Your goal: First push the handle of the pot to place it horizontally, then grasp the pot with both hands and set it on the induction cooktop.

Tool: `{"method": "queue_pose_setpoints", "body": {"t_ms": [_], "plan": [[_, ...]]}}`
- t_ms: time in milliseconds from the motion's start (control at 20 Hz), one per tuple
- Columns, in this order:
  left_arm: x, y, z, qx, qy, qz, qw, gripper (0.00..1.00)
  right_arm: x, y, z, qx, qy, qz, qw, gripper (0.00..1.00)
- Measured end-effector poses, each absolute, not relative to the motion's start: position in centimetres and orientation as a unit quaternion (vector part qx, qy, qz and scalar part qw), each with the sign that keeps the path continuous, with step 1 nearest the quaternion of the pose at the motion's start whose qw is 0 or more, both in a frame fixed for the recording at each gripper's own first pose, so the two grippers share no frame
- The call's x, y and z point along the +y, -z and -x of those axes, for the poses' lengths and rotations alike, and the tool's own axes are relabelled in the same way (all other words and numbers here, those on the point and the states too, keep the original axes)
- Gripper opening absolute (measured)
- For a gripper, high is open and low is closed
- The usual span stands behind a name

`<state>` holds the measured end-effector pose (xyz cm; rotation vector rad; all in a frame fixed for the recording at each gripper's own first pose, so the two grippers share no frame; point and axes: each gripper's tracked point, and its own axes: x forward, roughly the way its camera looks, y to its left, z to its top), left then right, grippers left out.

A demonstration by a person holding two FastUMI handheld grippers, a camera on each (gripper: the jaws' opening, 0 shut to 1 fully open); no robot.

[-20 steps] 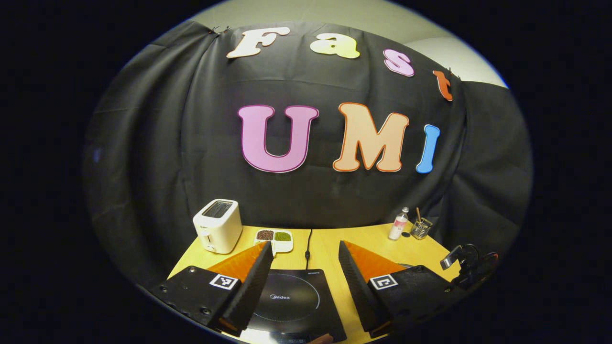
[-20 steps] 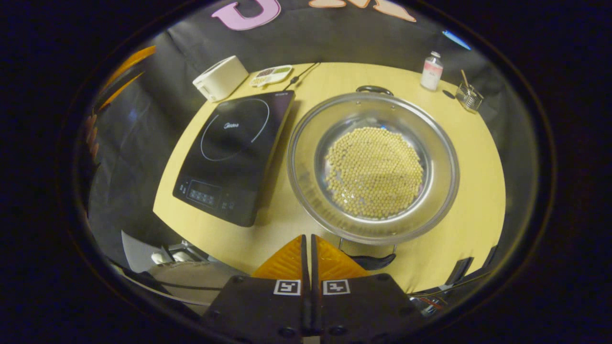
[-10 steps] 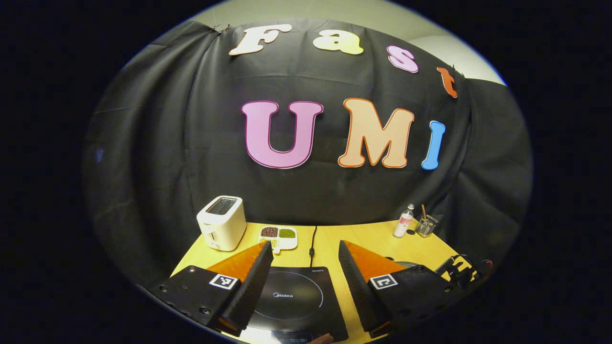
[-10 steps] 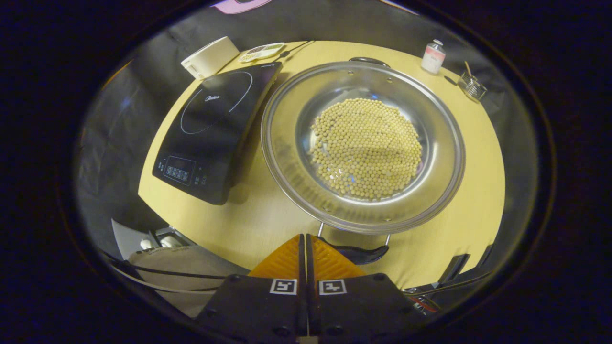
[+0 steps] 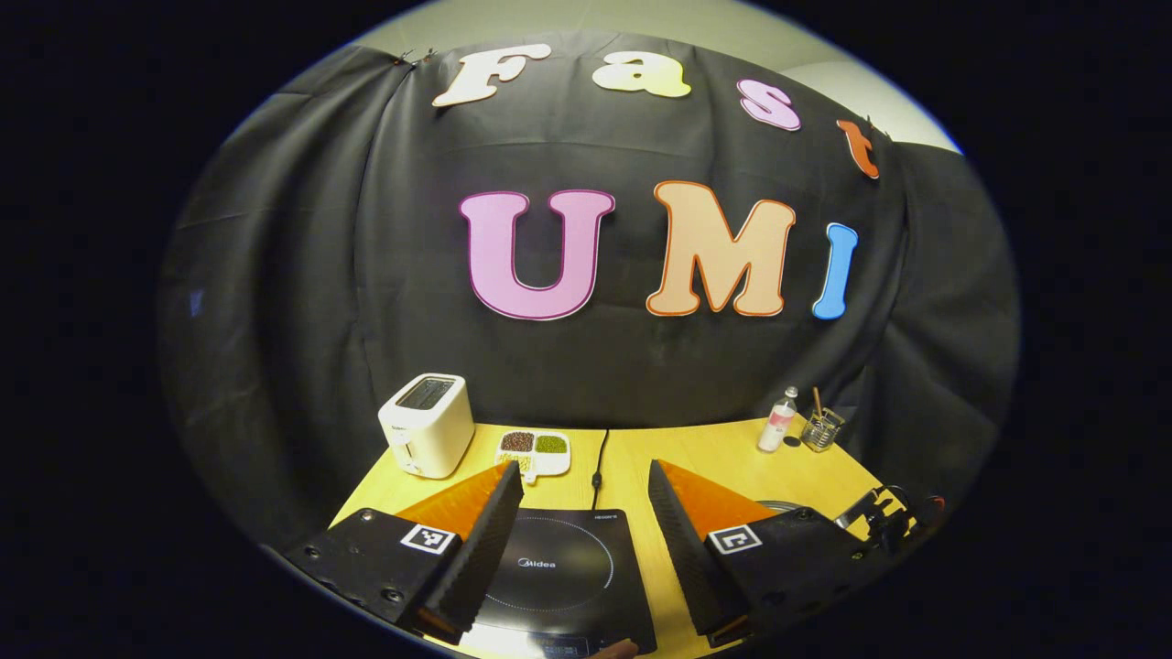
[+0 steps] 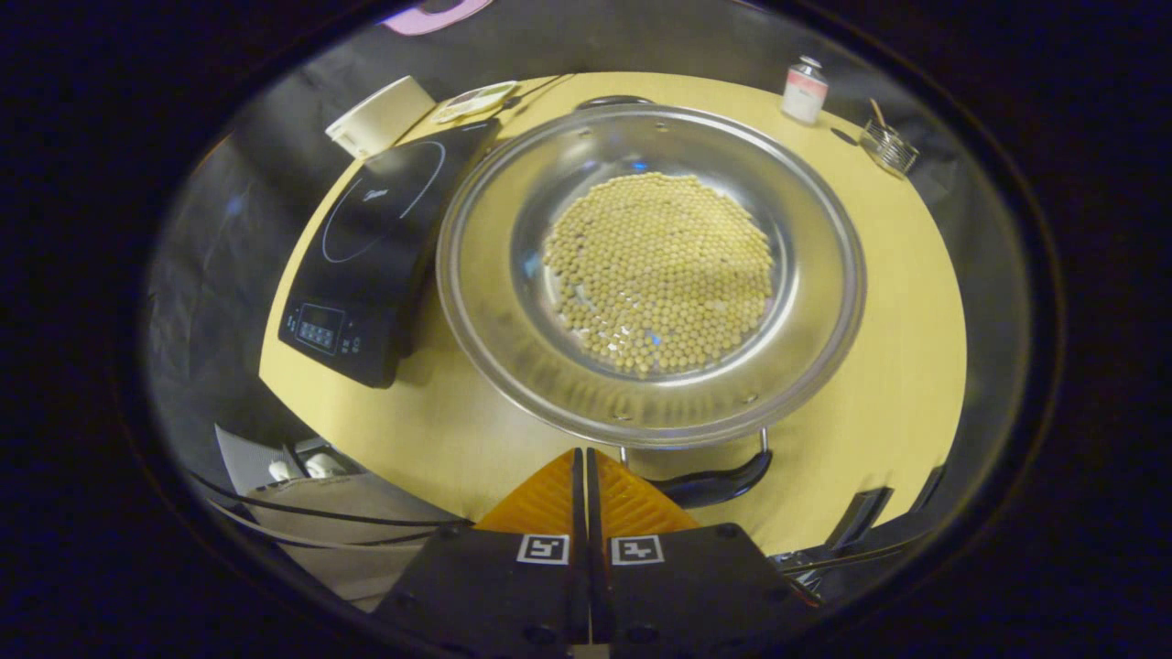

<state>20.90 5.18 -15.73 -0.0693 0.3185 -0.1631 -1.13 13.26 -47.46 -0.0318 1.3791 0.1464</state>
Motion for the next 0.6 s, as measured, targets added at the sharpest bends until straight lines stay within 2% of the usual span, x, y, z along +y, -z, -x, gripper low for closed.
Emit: {"method": "queue_pose_setpoints", "body": {"t_ms": [100,600], "plan": [[4.5,15.8,-20.9,0.16,0.083,0.031,0.983,0.85,12.0,47.4,0.9,0.634,-0.059,0.009,0.771,0.02],[2.0,16.4,-20.1,0.177,0.081,0.024,0.981,0.86,6.6,47.8,-1.0,0.625,-0.035,-0.01,0.78,0.03]]}}
